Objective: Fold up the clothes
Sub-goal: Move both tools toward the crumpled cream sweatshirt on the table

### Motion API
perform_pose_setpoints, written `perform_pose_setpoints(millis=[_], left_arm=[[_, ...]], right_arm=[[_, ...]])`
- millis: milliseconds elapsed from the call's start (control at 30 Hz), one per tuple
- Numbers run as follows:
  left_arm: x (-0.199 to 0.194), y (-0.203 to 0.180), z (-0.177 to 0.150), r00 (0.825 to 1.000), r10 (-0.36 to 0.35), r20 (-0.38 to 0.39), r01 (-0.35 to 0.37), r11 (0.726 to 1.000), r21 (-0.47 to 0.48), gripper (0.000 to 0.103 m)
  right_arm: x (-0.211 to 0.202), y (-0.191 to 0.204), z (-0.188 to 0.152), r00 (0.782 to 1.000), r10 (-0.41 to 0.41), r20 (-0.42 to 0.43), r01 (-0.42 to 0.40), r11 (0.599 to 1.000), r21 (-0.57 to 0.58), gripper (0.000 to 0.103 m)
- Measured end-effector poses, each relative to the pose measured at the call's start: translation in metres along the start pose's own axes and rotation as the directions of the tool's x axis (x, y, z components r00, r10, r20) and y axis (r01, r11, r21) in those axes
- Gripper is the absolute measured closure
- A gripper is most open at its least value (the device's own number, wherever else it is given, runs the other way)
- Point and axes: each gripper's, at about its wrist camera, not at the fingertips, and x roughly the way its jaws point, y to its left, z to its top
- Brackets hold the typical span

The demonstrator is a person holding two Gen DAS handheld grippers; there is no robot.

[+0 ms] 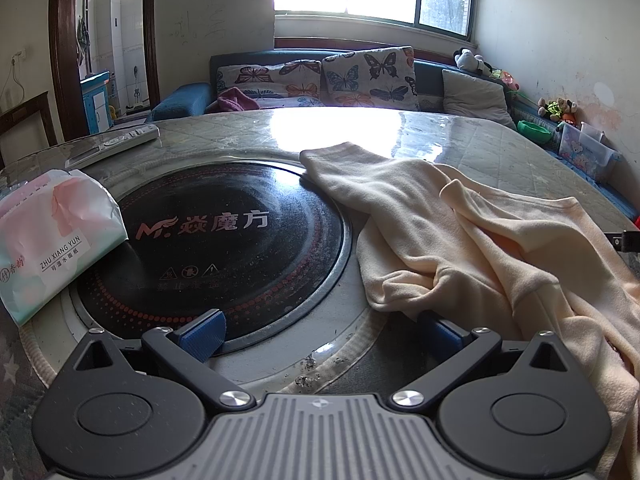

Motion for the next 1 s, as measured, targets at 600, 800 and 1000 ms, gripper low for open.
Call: perform_pose_setpoints(millis=[600, 800, 1000], left_arm=[[-0.014, -0.007, -0.010, 0.997, 0.062, -0.034, -0.064, 0.997, -0.047, 0.000], [-0.024, -0.011, -0.012, 0.995, 0.086, -0.052, -0.089, 0.993, -0.075, 0.000], [-0.042, -0.016, -0.014, 0.992, 0.118, -0.036, -0.121, 0.990, -0.075, 0.000]], right_arm=[[-0.095, 0.018, -0.040, 0.989, 0.130, 0.075, -0.126, 0.991, -0.054, 0.000], [-0.112, 0.032, -0.051, 0.981, 0.184, 0.060, -0.179, 0.980, -0.088, 0.000], [-0.121, 0.043, -0.060, 0.973, 0.226, 0.047, -0.220, 0.970, -0.103, 0.000]])
